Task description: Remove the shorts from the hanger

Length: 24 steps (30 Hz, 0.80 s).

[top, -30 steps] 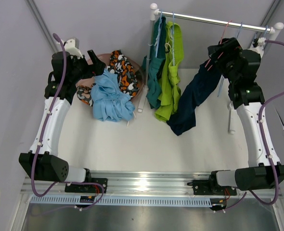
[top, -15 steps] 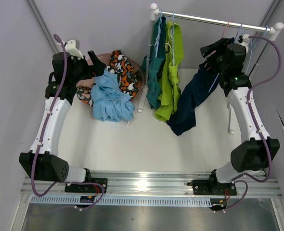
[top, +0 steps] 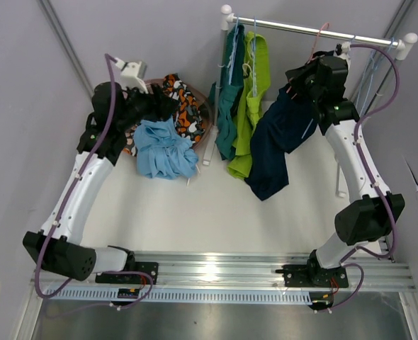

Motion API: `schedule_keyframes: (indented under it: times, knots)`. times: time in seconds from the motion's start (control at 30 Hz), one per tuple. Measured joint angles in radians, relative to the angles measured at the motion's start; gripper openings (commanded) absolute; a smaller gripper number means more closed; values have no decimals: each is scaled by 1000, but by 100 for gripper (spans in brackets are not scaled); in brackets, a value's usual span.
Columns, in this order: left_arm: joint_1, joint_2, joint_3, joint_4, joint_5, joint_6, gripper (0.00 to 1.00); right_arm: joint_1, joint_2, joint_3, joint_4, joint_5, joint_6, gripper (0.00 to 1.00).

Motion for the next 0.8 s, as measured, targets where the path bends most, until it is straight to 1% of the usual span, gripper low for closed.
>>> schedule_keyframes:
  times: [0.13,0.23,0.27,0.33,0.43,0.57,0.67,0.8]
  knots:
    - [-166,-39,-2,47,94,39,68,32,-48,2,-17,24,-8,0]
    - [-230,-71,-18,103,170,37,85,51,-89,23,-43,40,-15,0]
    - [-241,-83,-27,119,196,31,94,57,-103,32,-48,44,-15,0]
    - [-261,-101,-53,171,249,15,99,67,-130,46,-52,48,-14,0]
    - [-302,-117,-103,244,322,2,99,76,-167,53,-53,52,-10,0]
    - [-386,-113,-183,333,406,-9,99,91,-198,55,-84,64,10,0]
    - [-450,-86,-220,385,426,-14,99,108,-217,48,-104,74,19,0]
    - [-519,-26,-225,434,418,-13,99,127,-262,17,-108,77,37,0]
